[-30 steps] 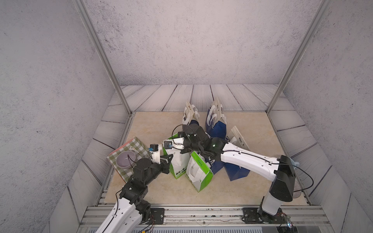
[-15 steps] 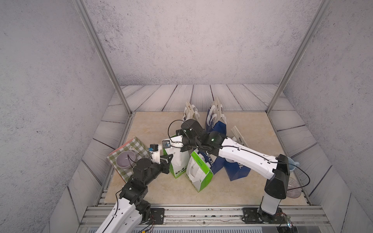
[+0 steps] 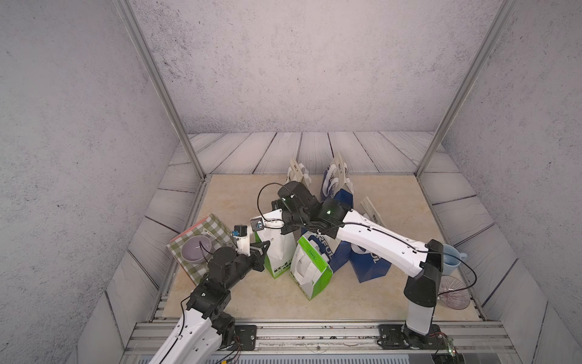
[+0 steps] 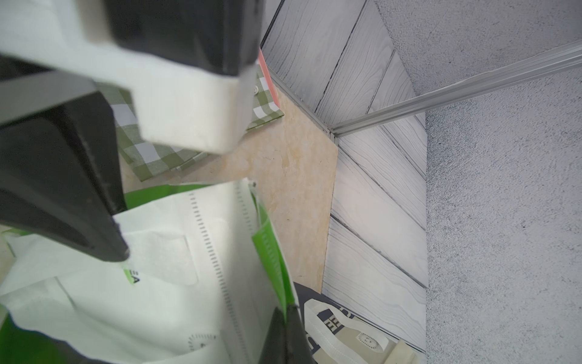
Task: Open the takeout bag
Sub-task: Open the takeout bag at the center of the board.
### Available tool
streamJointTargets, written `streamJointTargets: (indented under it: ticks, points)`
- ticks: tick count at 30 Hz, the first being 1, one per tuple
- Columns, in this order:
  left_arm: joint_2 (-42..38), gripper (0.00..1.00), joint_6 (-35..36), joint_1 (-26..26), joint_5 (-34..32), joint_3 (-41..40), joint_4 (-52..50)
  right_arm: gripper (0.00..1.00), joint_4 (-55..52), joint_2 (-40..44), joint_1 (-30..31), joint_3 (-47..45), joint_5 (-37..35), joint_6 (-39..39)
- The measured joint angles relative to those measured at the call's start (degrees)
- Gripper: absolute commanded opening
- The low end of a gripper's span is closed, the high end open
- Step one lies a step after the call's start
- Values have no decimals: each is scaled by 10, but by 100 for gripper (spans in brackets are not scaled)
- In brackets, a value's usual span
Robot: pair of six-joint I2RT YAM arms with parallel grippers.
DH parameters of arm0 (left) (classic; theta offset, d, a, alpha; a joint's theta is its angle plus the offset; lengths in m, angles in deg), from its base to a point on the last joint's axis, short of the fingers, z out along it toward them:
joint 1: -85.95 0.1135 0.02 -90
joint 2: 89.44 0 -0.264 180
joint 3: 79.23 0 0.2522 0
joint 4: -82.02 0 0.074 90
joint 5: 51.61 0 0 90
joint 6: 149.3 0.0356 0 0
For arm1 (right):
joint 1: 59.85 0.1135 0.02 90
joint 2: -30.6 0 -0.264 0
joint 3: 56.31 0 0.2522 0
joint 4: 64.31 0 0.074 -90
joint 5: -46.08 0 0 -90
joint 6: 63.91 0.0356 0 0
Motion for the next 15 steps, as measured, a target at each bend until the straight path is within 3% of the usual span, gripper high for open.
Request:
streamJointTargets:
  ticks: [15]
  points:
    - [0, 0, 6, 0, 3, 0, -7, 0, -43, -20, -4, 70, -7, -21]
